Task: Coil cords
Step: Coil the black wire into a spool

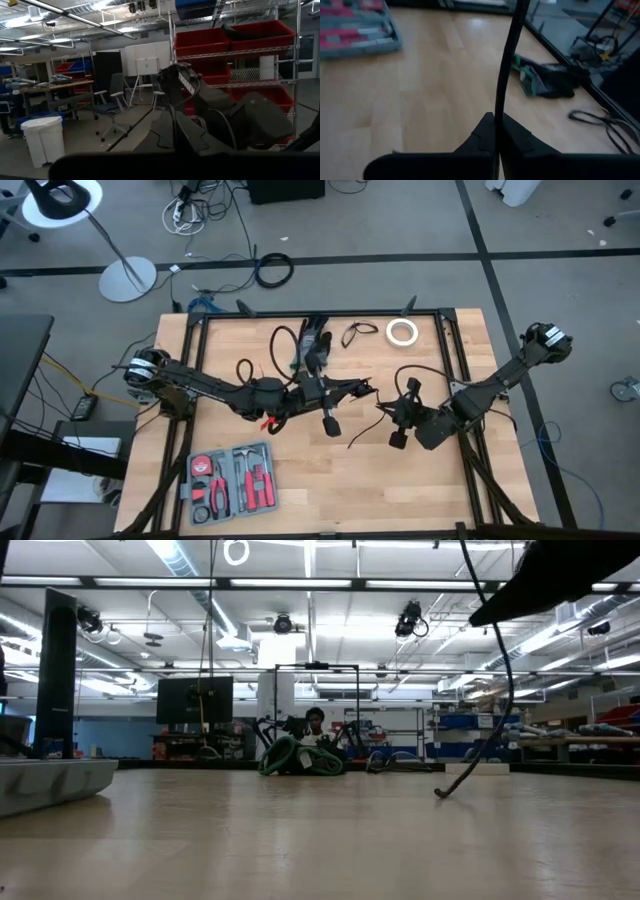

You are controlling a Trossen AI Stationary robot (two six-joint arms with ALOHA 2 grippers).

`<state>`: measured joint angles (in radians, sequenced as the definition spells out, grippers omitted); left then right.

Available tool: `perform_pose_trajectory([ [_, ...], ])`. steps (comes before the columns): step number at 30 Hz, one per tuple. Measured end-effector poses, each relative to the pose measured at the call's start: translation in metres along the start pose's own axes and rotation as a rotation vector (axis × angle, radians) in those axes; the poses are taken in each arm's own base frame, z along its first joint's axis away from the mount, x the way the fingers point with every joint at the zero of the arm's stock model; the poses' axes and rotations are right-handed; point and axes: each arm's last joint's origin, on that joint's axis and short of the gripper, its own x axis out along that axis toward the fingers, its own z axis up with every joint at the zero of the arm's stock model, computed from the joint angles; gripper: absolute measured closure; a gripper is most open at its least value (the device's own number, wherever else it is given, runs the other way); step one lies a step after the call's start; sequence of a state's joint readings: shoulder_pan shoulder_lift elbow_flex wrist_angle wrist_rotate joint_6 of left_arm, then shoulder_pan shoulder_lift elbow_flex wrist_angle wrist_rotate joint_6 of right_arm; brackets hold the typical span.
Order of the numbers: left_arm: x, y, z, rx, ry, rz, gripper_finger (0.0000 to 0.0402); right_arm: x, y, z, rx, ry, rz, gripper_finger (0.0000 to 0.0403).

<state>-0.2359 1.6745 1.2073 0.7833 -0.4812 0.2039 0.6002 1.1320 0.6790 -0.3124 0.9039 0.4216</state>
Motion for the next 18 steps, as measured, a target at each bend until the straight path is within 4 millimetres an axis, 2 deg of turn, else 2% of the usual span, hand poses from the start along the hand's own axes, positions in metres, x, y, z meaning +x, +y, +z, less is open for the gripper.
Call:
perform_pose_trajectory([
  [5,0.000,0.000,0.001,-0.012,-0.012,0.005,0.0401,0.014,0.000,-0.006,0.048,-0.095,0.043,0.0399],
  [10,0.000,0.001,0.002,-0.026,-0.024,0.009,0.0401,0.028,-0.011,-0.007,0.051,-0.118,0.010,0.0399],
  [18,0.001,0.004,0.004,-0.043,-0.044,0.028,0.0401,0.041,-0.026,0.009,0.048,-0.193,0.026,0.0399],
])
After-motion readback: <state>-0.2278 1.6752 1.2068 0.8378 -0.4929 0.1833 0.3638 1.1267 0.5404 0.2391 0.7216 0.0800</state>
